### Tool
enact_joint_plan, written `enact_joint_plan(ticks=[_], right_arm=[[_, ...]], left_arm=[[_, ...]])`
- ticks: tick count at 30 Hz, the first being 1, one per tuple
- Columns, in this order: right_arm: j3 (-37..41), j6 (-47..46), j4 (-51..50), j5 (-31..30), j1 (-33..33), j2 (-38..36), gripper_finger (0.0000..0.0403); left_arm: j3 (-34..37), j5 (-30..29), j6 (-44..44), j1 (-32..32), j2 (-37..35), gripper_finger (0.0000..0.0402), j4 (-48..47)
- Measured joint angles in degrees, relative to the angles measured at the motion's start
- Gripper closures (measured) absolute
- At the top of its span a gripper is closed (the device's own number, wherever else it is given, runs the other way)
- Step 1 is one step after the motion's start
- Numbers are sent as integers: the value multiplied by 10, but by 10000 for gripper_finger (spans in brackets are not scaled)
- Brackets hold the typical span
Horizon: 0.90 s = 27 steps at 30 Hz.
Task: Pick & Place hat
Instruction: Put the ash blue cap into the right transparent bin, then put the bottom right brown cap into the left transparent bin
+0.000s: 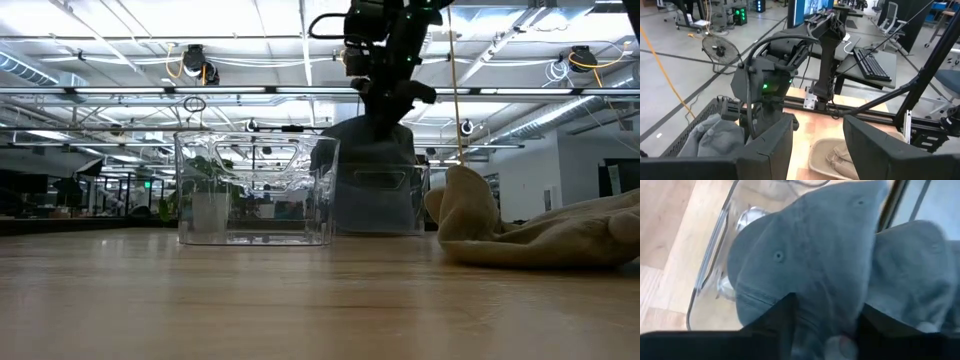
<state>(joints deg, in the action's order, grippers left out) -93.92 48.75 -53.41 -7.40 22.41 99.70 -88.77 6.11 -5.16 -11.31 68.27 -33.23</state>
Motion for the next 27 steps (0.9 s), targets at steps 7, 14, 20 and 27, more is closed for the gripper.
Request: enact_joint_plan(ticks=[7,14,20,27], right_arm=[[2,-7,21,-3,0,-24,204],[2,-9,71,-50,-8,-65,182],[2,-92,60,-63,-26,-108,193],[2,-186,2,-50,-94,-161,211]], left_arm=[[0,0,-10,0,0,219,-10],[0,0,-14,0,0,220,-10],[0,-1,-14,0,0,220,-10],[0,-1,-28,0,0,220,-10]])
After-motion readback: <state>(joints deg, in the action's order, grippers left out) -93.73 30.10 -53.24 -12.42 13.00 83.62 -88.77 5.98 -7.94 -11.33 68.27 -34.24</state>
